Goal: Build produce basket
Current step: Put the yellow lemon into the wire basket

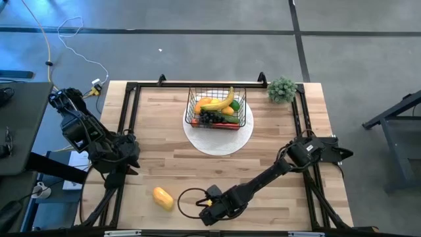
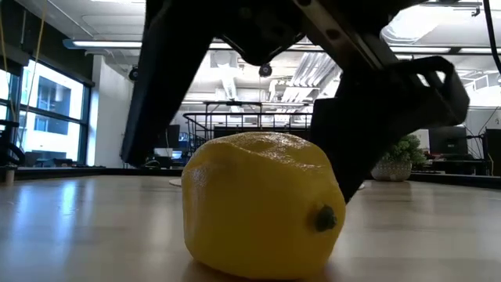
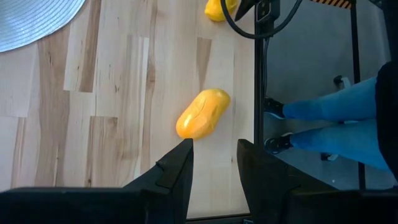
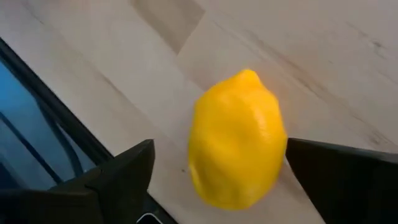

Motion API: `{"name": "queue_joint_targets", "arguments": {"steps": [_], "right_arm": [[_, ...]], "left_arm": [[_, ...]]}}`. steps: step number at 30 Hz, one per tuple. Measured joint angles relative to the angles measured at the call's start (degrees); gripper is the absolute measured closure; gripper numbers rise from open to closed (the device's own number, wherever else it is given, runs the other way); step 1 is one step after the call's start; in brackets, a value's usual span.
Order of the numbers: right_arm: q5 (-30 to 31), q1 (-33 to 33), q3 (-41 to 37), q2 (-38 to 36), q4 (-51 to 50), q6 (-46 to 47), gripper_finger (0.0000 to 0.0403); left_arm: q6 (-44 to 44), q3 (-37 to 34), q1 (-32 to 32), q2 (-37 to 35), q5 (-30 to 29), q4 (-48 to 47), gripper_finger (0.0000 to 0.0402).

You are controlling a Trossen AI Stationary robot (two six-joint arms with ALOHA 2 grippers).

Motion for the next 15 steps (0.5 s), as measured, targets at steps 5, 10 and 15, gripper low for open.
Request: {"name": "queue_joint_targets", "arguments": {"steps": [5, 10, 15], "right_arm": [[-1.17, 0.00, 0.00, 0.14, 0.01, 1.05, 0.0118], [-3.14, -0.26, 0.00, 0.14, 0.12, 0.94, 0.0203], [-3.06, -0.49, 0.00, -0.44, -0.14, -1.42, 0.0281]], "left_arm": [[-0.02, 0.00, 0.00, 0.00, -0.03, 0.00, 0.0289], [0.04, 0.00, 0.01, 0.00, -0.09, 0.00, 0.0289], [0.12, 0.00, 0.00, 0.00, -0.20, 0.02, 0.0289]]}}
